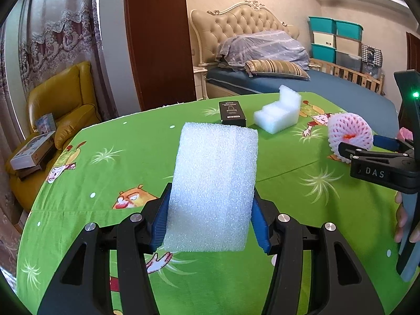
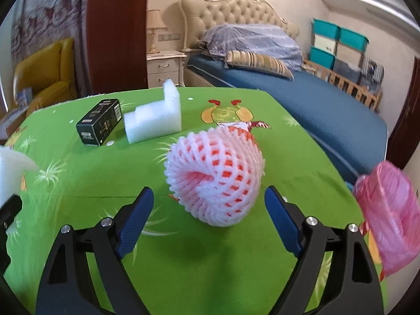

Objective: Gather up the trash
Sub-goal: 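Grasp the white foam block with the left gripper while the right gripper grasps the foam fruit net, then lift the foam block and fruit net and carry them toward the pink wastebasket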

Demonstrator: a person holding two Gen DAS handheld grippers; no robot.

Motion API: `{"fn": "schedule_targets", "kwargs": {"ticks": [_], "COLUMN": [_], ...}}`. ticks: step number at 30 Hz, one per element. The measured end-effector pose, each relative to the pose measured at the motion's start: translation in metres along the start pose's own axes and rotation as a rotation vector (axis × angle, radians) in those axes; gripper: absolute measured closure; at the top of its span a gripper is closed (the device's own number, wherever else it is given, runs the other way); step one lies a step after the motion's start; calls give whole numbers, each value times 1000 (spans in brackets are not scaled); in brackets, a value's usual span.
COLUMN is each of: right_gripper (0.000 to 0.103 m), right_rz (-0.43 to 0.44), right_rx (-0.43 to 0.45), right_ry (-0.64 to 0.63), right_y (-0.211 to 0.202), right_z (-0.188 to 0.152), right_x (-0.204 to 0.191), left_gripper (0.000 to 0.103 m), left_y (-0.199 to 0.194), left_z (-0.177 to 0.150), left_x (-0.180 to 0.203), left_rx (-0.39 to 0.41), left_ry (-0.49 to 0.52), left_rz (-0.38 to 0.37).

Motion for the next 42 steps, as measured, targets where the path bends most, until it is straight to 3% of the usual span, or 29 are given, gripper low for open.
{"fn": "schedule_targets", "kwargs": {"ticks": [7, 16, 25, 30, 32, 35, 42], "right_gripper": [17, 14, 19, 32, 49, 65, 69], "right_rz": [-18, -135, -161, -163, -153, -137, -22], "right_rx": [-11, -89, -111, -124, -106, -55, -1], "right_ry": [-21, 37, 23, 27, 30, 8, -88], "right_y": [5, 37, 48, 50, 46, 37, 5], "right_z": [5, 18, 20, 18, 19, 22, 12], "right_x": [-12, -18, -20, -19, -20, -23, -42], "left_gripper": [52, 52, 52, 52, 52, 52, 52], "left_y": [-3, -4, -8, -8, -9, -8, -5], "left_z": [0, -1, -1, 0, 0, 0, 0], "left_x": [-3, -3, -3, -3, -3, -4, -6], "left_rx": [15, 23, 41, 42, 45, 43, 29], "left_ry": [-15, -8, -14, -13, -11, -11, -21], "left_rz": [-9, -9, -14, -20, -21, -24, -29]}}
Point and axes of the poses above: each gripper's, at about its wrist camera, not at the fingertips, and y roughly the way its jaws point, x to its right, z to its top, the point moved 7 cm from there along y, roughly the way its jaws point, and after that the axes turned 5 degrees about -z, right-handed, at the moved point
